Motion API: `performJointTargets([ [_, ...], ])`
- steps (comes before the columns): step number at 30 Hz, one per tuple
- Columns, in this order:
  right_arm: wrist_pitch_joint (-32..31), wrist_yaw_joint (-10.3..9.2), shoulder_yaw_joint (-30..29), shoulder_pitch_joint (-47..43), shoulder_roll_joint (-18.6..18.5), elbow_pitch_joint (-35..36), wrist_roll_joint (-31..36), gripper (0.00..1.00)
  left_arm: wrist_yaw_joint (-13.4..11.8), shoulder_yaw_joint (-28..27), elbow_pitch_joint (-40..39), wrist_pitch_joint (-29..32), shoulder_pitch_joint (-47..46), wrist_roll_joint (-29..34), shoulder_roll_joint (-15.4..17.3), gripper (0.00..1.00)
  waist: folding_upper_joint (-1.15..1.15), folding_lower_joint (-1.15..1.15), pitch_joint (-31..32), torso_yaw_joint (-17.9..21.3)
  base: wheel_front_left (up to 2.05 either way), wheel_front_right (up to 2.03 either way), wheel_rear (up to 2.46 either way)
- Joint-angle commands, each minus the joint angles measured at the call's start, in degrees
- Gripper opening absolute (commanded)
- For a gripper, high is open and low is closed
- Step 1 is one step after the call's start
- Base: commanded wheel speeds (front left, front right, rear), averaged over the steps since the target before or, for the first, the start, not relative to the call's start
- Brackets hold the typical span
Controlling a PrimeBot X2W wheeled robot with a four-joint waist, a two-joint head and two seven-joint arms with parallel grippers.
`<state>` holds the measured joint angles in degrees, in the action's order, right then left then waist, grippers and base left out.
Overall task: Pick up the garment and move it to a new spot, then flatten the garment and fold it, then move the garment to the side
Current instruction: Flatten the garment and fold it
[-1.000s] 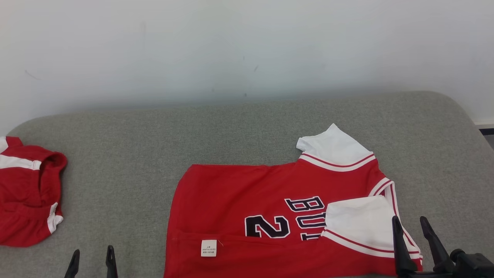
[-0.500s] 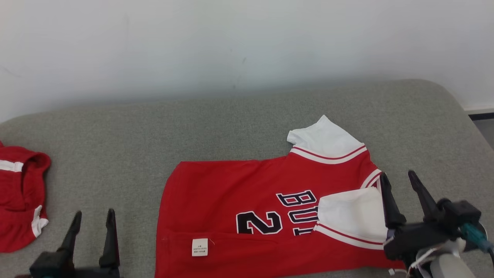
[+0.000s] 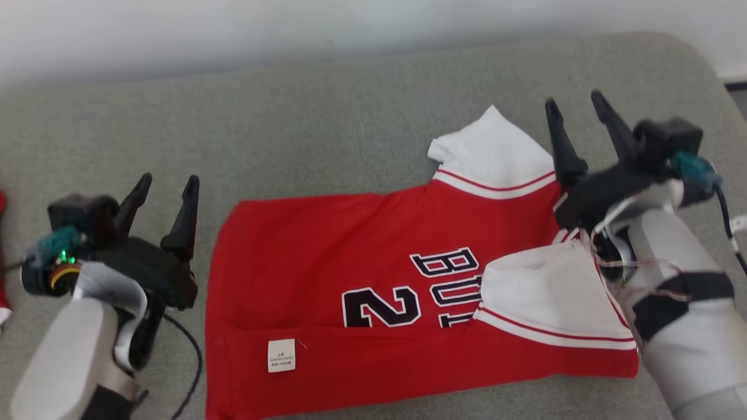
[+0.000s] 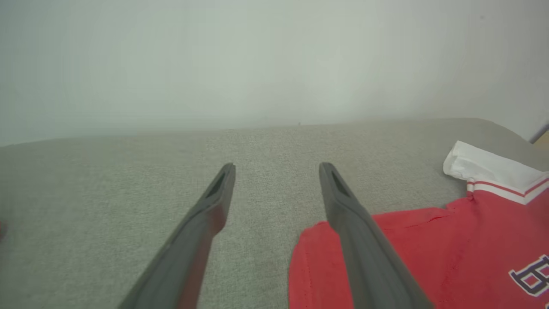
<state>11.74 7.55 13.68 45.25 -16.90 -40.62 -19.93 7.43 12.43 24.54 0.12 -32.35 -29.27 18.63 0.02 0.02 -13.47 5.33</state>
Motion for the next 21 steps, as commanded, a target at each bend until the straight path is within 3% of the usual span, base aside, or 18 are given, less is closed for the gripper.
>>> performJointTargets([
  [1, 0.66, -0.14, 0.74, 1.79, 0.45, -1.70, -0.61, 1.00, -0.01, 1.04, 0.18, 1.00, -1.51, -2.19, 1.76, 1.00, -0.02, -0.02, -4.36, 1.82, 0.00, 0.00, 0.00],
  [6, 2.45, -0.14, 3.86, 6.83, 0.91, -7.49, -2.18, 1.00, -0.01, 5.73, 1.04, 7.03, -3.51, -10.07, 6.17, 1.00, -0.02, -0.02, -5.19, 2.46, 0.00, 0.00, 0.00],
  [11, 3.14, -0.14, 5.45, 8.58, 1.00, -10.53, -3.56, 1.00, 0.00, 8.05, 0.51, 9.77, -2.71, -14.21, 8.34, 1.00, -0.02, -0.02, -5.22, 2.66, 0.00, 0.00, 0.00],
  [21, 3.48, -0.14, 7.45, 10.46, 1.27, -11.69, -4.86, 1.00, 0.01, 12.90, 0.87, 11.19, -1.91, -17.95, 9.88, 1.00, -0.02, -0.02, -5.90, 3.28, 0.00, 0.00, 0.00],
])
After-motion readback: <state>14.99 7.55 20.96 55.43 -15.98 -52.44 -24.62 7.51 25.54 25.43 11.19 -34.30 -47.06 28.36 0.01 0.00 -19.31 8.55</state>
